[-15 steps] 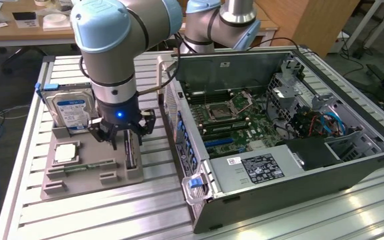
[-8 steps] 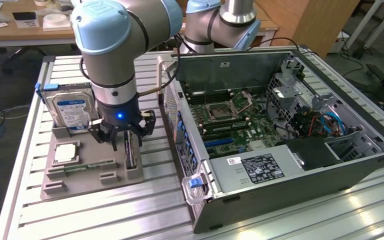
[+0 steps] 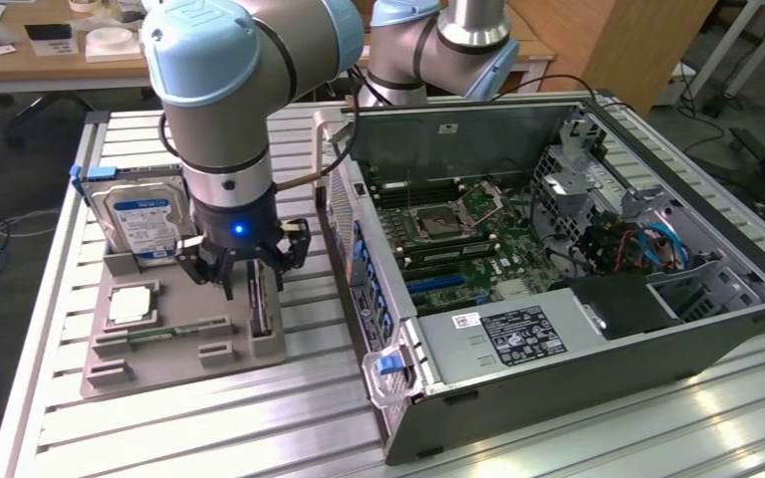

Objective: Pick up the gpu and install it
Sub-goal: 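Pick up the gpu and move the gpu toward the slot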

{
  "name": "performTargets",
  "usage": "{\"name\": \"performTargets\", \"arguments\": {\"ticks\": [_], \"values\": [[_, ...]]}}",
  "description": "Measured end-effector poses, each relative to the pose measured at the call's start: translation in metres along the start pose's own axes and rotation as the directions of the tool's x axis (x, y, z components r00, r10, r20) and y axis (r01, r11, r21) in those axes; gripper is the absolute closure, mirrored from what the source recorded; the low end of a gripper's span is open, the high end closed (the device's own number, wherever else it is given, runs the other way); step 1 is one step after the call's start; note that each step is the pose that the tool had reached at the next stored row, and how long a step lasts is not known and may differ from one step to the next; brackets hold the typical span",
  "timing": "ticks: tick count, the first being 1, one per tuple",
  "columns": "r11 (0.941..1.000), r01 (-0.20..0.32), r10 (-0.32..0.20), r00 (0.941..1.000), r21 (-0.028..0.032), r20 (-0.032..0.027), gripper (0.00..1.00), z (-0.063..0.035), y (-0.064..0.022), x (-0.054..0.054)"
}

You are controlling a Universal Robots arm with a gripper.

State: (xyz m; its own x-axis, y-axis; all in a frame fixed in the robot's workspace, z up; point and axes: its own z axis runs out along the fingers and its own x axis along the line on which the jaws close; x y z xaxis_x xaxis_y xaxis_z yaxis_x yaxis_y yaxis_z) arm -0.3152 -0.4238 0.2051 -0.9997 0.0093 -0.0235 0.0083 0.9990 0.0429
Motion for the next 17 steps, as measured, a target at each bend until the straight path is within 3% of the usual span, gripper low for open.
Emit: {"name": "performTargets", "arguments": {"ticks": [7,10,11,15,17], "values": [[1.0000,0.000,0.000,1.0000,0.0015,0.0004,0.35,-0.0084,0.0004,-0.0003],[1.0000,0.000,0.000,1.0000,0.0029,0.0002,0.43,-0.0085,0.0004,-0.0003],[1.0000,0.000,0.000,1.0000,0.0032,0.0002,0.50,-0.0085,0.0004,-0.0003],[1.0000,0.000,0.000,1.0000,0.0033,0.0003,0.50,-0.0084,0.0004,-0.0004],[1.0000,0.000,0.000,1.0000,0.0032,0.0002,0.57,-0.0084,0.0004,-0.0006]]}}
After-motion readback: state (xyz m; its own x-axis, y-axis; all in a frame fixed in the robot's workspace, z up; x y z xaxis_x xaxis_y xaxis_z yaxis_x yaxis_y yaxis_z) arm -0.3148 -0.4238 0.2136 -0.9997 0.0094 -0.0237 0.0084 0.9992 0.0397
